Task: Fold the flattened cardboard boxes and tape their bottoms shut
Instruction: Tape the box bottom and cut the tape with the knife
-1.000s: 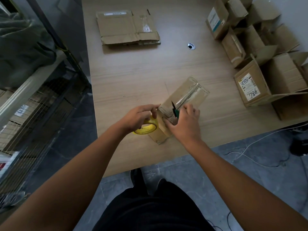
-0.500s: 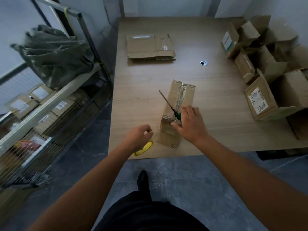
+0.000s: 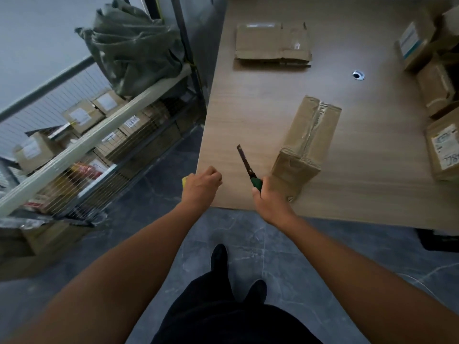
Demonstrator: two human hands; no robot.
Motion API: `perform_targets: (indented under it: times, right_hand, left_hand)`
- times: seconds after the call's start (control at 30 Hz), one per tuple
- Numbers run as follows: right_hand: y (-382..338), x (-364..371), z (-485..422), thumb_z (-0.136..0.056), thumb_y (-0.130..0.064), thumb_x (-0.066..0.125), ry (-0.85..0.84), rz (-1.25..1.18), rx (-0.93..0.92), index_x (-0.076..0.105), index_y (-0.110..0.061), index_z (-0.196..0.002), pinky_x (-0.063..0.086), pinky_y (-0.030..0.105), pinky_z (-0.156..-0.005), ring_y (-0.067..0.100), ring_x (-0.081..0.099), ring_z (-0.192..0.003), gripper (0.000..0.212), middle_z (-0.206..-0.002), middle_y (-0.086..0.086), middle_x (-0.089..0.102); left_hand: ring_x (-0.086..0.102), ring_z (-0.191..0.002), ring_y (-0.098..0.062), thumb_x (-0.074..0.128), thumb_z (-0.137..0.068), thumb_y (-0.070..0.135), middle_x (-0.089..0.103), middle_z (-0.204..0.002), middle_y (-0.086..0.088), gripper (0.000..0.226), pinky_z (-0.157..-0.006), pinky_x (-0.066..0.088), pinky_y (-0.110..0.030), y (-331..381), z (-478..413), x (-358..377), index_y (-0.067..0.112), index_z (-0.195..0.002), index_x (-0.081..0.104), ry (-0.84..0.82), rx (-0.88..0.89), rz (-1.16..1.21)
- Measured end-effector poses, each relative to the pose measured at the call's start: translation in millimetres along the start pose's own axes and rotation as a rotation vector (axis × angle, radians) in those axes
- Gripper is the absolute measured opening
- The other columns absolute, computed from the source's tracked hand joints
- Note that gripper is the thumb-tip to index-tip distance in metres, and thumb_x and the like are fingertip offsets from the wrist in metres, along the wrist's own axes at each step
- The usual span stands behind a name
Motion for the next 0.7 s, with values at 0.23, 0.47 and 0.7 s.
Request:
perform_targets:
  times: [0.23, 0.47, 0.7]
  right_hand:
    - [29, 30, -50, -0.106, -0.029, 0.045, 0.105, 0.246, 0.099, 0.044, -0.001, -0.126, 0.039, 0.046, -0.092, 0.042, 0.047, -0.113, 0.035, -0.127, 0.024, 0.049]
    - [19, 49, -68, -0.098, -0.019, 0.061, 0.307, 0.291, 0.005, 0.052, 0.006, -0.122, 0.037, 0.051, -0.094, 0.045, 0.046, -0.108, 0.036, -0.12, 0.028, 0.05]
    - [14, 60, -76, -0.093, -0.018, 0.066, 0.426, 0.361, 0.009, 0.054, 0.003, -0.126, 0.041, 0.05, -0.095, 0.043, 0.049, -0.112, 0.04, -0.125, 0.023, 0.053]
  left_hand:
    - [0.056, -0.095, -0.037, 0.061, -0.085, 0.012, 0.053, -0.126, -0.011, 0.017, -0.08, 0.04, -0.049, 0, -13, 56, 0.016, -0.1, 0.067, -0.081, 0.074, -0.095]
    - [0.052, -0.097, -0.034, 0.077, -0.076, 0.013, 0.041, -0.126, -0.008, 0.028, -0.078, 0.043, -0.048, -12, -7, 67, 0.016, -0.1, 0.064, 0.06, 0.094, -0.035]
    - [0.039, -0.106, -0.025, 0.079, -0.078, 0.023, 0.039, -0.122, -0.001, 0.059, -0.094, 0.027, -0.04, -18, -11, 74, 0.028, -0.131, 0.054, 0.074, -0.084, 0.066]
Point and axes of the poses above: each hand's wrist, its own z-axis away from the middle knuckle, its own x-axis out of the palm, y = z × x, the point moved 9 cm from there along -z, towards the middle knuckle
